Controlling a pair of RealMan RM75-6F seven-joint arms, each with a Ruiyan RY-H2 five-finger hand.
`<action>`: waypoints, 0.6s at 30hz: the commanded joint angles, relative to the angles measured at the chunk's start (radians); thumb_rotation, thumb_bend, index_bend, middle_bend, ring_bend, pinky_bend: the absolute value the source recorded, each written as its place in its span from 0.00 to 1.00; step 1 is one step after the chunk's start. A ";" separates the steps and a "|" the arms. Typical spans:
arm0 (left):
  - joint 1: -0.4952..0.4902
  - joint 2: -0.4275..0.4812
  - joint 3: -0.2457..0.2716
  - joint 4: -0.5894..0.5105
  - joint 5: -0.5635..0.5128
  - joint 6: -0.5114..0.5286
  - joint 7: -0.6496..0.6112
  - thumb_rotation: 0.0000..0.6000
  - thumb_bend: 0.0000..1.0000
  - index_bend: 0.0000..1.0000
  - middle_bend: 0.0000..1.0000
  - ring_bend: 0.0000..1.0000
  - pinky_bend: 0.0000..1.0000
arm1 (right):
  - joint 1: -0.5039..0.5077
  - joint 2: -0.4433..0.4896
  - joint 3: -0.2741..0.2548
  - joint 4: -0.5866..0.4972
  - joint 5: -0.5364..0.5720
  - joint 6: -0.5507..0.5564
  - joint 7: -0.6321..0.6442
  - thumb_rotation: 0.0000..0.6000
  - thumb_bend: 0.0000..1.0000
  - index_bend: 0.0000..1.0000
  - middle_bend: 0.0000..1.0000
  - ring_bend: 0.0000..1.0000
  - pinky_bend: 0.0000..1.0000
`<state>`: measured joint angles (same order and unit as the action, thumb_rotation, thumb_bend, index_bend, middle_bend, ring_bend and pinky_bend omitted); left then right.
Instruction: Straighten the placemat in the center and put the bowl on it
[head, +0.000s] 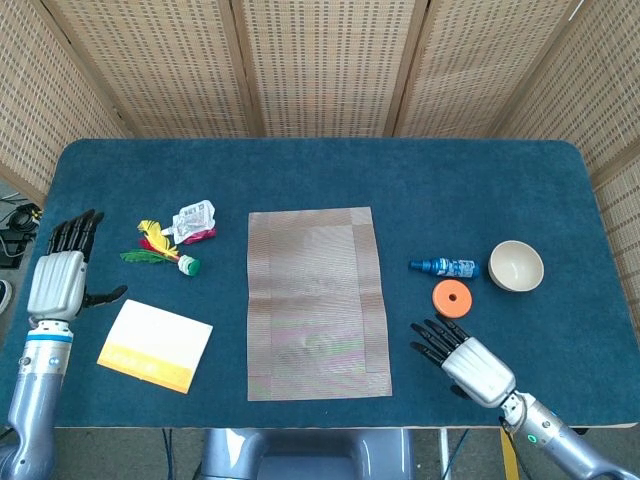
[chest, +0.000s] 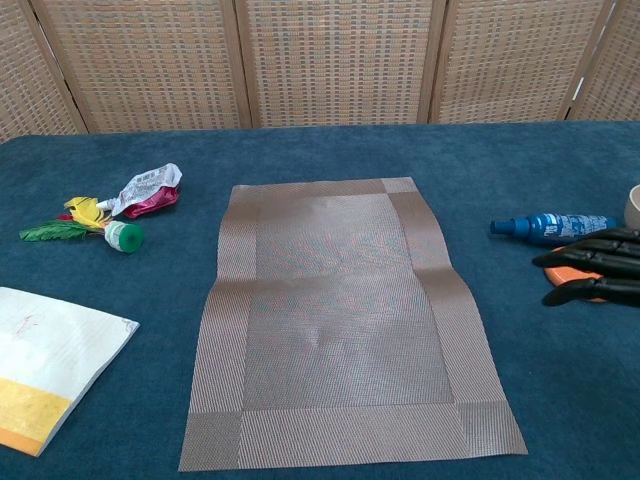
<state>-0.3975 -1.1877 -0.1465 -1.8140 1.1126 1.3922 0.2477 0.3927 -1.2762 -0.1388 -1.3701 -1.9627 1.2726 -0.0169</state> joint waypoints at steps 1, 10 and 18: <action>0.055 0.045 0.055 -0.088 0.032 0.051 0.058 1.00 0.00 0.00 0.00 0.00 0.00 | 0.043 -0.045 -0.010 0.007 -0.032 -0.049 -0.009 1.00 0.00 0.19 0.00 0.00 0.00; 0.085 0.044 0.069 -0.071 0.116 0.063 0.025 1.00 0.00 0.00 0.00 0.00 0.00 | 0.111 -0.118 -0.021 0.027 -0.036 -0.143 -0.030 1.00 0.00 0.21 0.00 0.00 0.00; 0.095 0.047 0.061 -0.064 0.128 0.045 0.014 1.00 0.00 0.00 0.00 0.00 0.00 | 0.157 -0.170 -0.011 0.020 -0.016 -0.193 -0.055 1.00 0.00 0.22 0.00 0.00 0.00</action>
<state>-0.3031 -1.1397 -0.0838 -1.8792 1.2416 1.4389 0.2630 0.5453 -1.4415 -0.1511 -1.3478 -1.9829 1.0843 -0.0684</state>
